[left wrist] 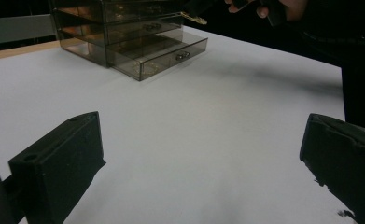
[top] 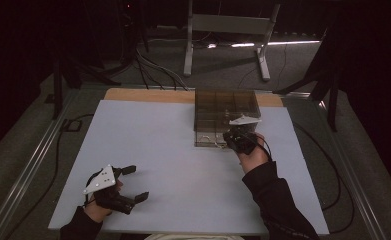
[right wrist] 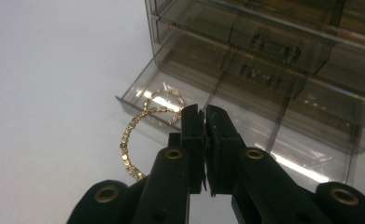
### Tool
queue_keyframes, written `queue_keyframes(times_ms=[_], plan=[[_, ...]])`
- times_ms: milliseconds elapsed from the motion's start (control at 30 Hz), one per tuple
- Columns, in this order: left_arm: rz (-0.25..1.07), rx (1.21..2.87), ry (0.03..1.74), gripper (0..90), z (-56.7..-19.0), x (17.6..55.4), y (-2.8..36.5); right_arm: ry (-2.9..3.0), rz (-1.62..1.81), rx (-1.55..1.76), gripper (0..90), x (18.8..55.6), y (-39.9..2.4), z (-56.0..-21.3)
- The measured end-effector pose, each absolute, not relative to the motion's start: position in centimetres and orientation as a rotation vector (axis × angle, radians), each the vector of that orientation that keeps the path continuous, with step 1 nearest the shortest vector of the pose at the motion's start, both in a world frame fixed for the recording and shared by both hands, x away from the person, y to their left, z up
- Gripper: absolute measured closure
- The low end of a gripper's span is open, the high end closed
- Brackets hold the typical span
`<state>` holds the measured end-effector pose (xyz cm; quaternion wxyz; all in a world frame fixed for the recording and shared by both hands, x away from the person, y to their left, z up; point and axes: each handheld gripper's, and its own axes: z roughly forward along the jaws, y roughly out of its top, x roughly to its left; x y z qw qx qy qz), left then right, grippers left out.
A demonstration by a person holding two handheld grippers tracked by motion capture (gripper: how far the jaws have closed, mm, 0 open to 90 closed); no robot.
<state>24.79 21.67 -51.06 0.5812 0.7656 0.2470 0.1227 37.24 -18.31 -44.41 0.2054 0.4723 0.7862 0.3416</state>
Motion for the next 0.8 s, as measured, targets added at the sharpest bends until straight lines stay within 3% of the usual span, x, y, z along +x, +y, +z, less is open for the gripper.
queue_keyframes(times_ms=[800], plan=[[0.287, 1.788, 0.576, 0.6, -51.1, 24.8, 21.7, 2.140, 0.971, 1.354, 86.8, 41.1, -16.2, -44.6]])
